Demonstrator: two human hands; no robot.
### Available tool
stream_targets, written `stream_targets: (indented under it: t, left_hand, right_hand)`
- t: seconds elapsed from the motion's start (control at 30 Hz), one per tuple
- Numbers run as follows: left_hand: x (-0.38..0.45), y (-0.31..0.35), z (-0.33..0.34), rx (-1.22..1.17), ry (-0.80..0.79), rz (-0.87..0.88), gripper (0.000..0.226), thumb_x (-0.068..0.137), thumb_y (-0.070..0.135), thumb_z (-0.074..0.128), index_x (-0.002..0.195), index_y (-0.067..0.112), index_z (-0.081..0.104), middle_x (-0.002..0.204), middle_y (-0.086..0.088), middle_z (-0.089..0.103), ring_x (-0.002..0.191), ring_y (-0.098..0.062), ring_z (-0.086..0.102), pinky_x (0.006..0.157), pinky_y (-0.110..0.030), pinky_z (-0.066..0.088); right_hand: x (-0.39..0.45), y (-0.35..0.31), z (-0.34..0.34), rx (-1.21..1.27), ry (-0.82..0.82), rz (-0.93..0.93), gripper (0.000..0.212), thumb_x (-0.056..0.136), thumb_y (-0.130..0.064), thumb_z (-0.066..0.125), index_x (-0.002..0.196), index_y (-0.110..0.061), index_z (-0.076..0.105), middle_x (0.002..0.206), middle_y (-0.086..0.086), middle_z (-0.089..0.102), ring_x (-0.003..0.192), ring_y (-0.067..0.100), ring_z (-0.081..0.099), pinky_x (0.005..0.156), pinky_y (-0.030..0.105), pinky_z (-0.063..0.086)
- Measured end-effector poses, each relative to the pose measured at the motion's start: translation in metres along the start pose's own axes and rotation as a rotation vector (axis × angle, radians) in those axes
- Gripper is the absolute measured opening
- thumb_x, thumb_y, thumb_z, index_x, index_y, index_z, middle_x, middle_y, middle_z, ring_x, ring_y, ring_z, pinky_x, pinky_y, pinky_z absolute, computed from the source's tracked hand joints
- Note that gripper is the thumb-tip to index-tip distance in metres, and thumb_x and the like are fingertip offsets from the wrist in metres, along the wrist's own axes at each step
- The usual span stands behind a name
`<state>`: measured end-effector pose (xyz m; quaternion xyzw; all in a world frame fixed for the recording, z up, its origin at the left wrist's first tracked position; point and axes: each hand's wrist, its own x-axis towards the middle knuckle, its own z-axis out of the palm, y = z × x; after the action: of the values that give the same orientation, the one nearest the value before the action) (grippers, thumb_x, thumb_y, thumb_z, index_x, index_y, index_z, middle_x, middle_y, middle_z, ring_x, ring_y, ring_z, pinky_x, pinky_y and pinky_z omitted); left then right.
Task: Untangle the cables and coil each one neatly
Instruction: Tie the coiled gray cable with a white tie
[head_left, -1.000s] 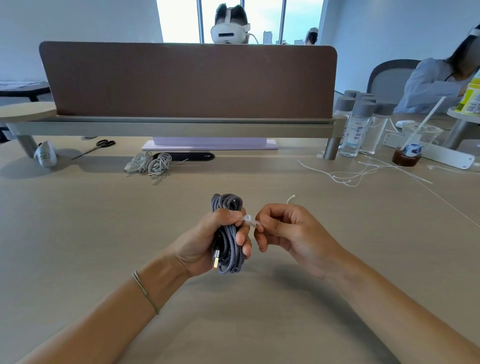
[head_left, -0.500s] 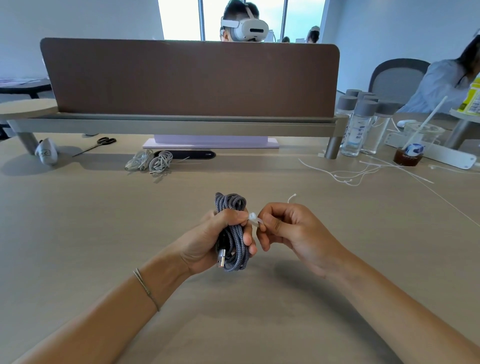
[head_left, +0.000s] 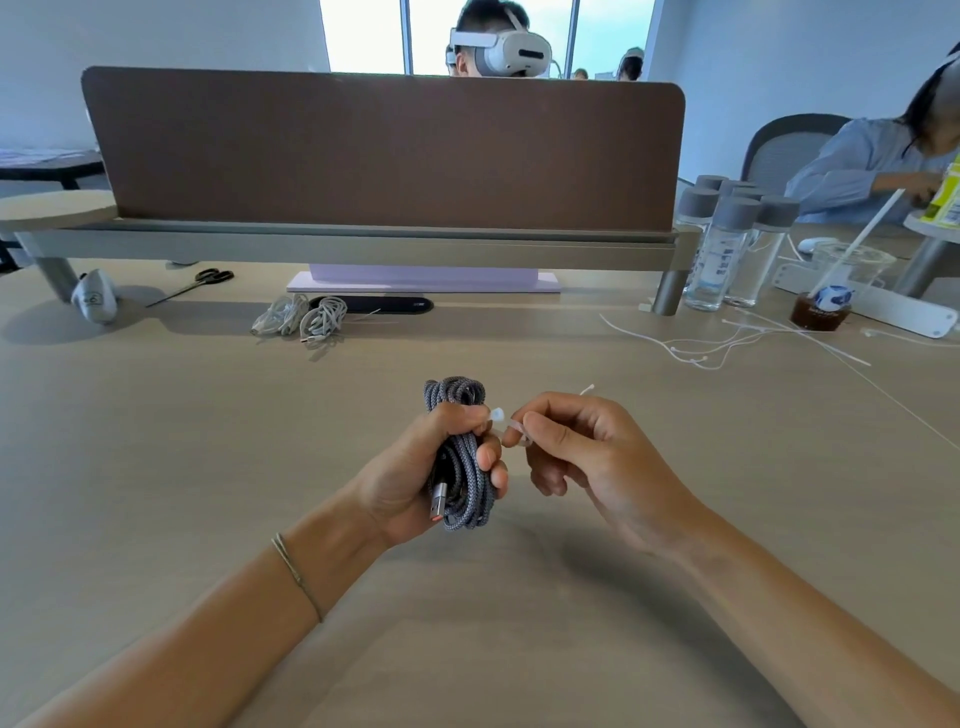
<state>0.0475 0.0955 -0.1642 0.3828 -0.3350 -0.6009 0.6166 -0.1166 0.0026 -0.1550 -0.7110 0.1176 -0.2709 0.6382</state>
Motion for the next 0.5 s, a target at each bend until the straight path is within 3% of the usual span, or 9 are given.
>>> stream_targets:
  t: [0.1,0.27,0.4,0.5]
  left_hand:
    - [0.0004,-0.0002,-0.0017,0.021,-0.008,-0.003,0.025,0.069,0.030,0.069,0.072,0.012,0.054,0.054,0.000,0.055,0.052,-0.018,0.062,0.056,-0.028,0.055]
    - [-0.0007,-0.0024,-0.0012,0.092,-0.029,0.002,0.019,0.068,0.033,0.068,0.059,0.018,0.061,0.056,0.000,0.056,0.054,-0.017,0.063,0.058,-0.029,0.054]
    - [-0.0017,-0.0012,0.0000,0.028,-0.046,0.009,0.017,0.069,0.029,0.069,0.062,0.018,0.058,0.054,0.000,0.055,0.052,-0.017,0.062,0.056,-0.028,0.055]
    - [-0.0022,0.0043,-0.0024,-0.068,-0.037,0.026,0.022,0.066,0.023,0.075,0.067,0.016,0.054,0.054,-0.001,0.053,0.051,-0.017,0.060,0.055,-0.029,0.055]
  right_hand:
    - [0.0005,-0.0003,-0.0019,0.050,-0.001,0.021,0.019,0.093,-0.020,0.062,0.082,-0.010,0.073,0.058,-0.003,0.052,0.055,0.016,0.043,0.057,0.028,0.040]
    - [0.0028,0.0032,-0.0048,0.045,0.054,0.055,0.018,0.091,-0.021,0.064,0.077,-0.012,0.072,0.054,-0.002,0.040,0.053,0.015,0.037,0.056,0.028,0.036]
    - [0.0024,0.0011,-0.0061,0.036,0.012,0.083,0.019,0.092,-0.021,0.062,0.077,-0.011,0.067,0.066,0.013,0.036,0.055,0.015,0.037,0.057,0.026,0.037]
    - [0.0019,-0.0004,-0.0054,-0.001,0.000,0.095,0.020,0.096,-0.016,0.062,0.078,-0.009,0.066,0.061,0.002,0.042,0.055,0.014,0.037,0.059,0.026,0.038]
